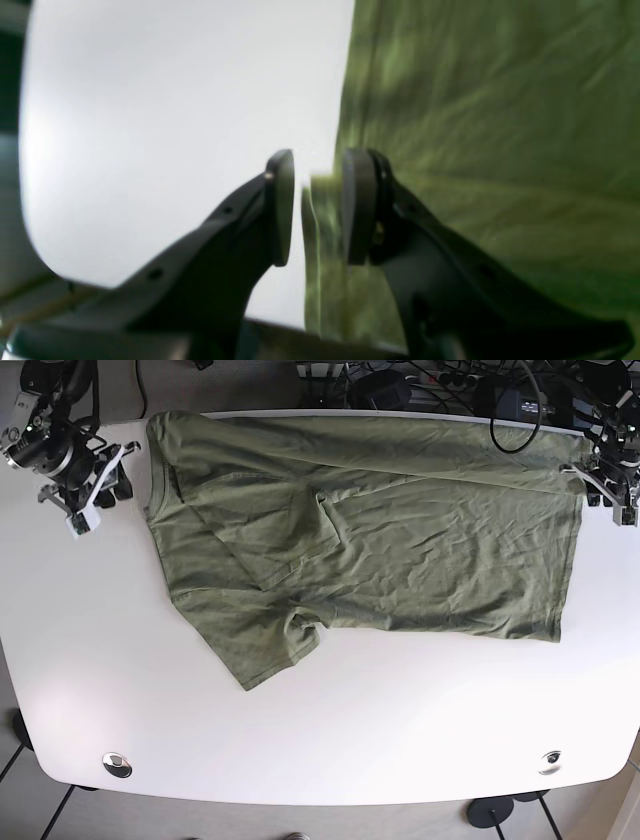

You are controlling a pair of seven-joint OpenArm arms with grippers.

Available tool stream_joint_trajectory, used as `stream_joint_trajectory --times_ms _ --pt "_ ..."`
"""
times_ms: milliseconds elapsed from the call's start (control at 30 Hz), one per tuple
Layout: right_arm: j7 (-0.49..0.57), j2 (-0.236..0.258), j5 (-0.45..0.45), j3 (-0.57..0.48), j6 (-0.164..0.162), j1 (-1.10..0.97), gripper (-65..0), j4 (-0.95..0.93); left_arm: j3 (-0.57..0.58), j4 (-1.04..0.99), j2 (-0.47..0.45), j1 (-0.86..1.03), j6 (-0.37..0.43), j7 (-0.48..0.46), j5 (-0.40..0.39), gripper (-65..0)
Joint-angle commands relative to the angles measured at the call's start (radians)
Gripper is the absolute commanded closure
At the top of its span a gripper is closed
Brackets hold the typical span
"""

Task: Fold the T-shirt properly
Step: 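Grasp the opposite hem corners of the olive shirt with both grippers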

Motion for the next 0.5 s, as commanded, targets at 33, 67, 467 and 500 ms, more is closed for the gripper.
stream_joint_trajectory --times_ms 33,67,467,500 --pt "0.011 -0.007 -0.044 -0.058 0.001 0.085 -18.5 -0.020 0.041 0.036 -0.020 -0.034 0.005 -0.014 -0.009 -14.6" --pt "0.011 -0.009 -0.076 -0.096 0.001 0.130 -18.5 -0.040 0.072 0.033 -0.025 -0.056 0.005 -0.010 -0.007 -14.6" --pt "0.209 -0.055 -0.308 -0.368 0.001 0.680 -46.1 -0.630 0.282 -0.012 -0.048 -0.338 0.005 0.088 0.074 -30.6" --pt "0.248 -0.055 -0.309 -0.397 0.001 0.737 -45.5 -0.739 0.297 -0.019 -0.048 -0.360 0.005 0.087 0.092 -30.6"
